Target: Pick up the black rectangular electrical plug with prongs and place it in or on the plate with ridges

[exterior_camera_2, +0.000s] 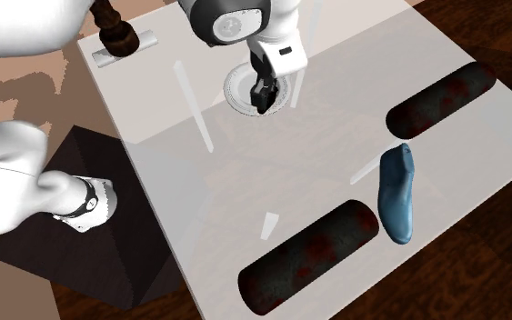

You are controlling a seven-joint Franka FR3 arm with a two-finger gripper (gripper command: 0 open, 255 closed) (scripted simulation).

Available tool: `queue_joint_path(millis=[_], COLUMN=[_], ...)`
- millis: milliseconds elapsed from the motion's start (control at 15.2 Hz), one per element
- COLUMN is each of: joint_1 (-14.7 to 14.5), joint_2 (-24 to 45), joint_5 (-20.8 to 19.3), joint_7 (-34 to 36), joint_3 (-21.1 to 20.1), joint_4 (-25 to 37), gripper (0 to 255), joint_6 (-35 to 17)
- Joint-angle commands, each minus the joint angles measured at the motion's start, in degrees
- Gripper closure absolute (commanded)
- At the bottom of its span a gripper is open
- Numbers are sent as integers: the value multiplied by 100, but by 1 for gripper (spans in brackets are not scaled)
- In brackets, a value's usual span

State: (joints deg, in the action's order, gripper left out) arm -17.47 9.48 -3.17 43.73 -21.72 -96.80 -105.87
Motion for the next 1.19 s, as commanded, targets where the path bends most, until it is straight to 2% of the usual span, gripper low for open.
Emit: queue_joint_path(millis=[0,462,1122], joint_1=[-151,-805,-807], joint_2=[59,558,654], joint_5=[-40,-314,-374], joint_7=[259,1236,1298], joint_3=[-95,-414,-393], joint_4=[85,715,145], gripper=[255,255,255], joint_6=[34,232,-423])
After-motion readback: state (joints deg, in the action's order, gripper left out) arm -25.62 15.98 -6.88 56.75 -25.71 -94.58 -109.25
